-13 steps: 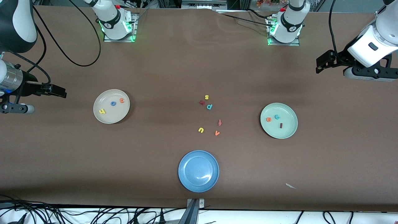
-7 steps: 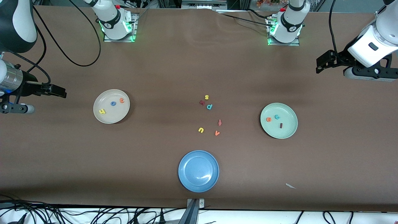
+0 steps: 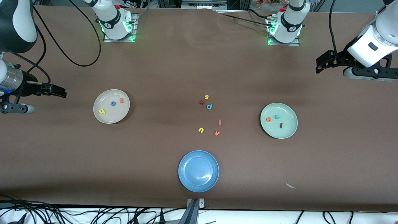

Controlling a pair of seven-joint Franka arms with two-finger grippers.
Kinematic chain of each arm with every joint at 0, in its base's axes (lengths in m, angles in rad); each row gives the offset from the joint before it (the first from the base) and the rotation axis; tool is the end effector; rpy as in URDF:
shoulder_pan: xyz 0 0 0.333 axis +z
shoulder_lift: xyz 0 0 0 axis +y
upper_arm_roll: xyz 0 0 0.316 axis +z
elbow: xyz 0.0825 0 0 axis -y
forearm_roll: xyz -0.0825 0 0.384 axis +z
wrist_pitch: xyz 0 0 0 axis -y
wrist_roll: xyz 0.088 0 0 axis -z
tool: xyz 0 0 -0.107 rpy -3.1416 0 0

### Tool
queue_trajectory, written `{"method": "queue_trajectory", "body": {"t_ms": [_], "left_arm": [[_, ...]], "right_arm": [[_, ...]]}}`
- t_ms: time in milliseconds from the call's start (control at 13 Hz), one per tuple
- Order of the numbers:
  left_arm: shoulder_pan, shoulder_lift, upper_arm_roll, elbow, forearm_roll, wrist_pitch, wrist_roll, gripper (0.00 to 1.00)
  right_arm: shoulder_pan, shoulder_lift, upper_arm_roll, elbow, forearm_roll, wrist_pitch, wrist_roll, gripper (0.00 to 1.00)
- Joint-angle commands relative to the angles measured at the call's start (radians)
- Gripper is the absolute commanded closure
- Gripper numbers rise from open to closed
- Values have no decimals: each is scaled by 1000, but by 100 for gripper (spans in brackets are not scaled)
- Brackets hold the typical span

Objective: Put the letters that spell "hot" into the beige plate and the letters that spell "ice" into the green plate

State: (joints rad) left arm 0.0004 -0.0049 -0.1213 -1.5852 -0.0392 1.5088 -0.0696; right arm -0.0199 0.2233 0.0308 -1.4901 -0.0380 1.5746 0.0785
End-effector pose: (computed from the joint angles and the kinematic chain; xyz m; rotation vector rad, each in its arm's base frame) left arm 0.5413 -0.0704 0.6153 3.1067 -0.0813 -0.1164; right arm 0.6146 0.0008 0.5319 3.0954 -0.1008 -0.2127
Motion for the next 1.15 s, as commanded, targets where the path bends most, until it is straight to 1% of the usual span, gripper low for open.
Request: {"method": "queue_trajectory", "body": {"t_ms": [0,307,690,1073], "left_arm": [[1,-4,-8,5,28,-4,-4,0],[1,-4,-8,5,28,-4,-4,0],[1,-6,-8,5,28,-4,-4,0],[1,-4,-8,5,28,-4,-4,0]], "right_arm": [[-11,-25,9,-33,-10,22,0,1],[-12,-16,9,-22,-14,61,0,0],[-11,-15,12,-19,-28,48,-5,0],[-11,-10,14,-18,-19,50,23,0]]}}
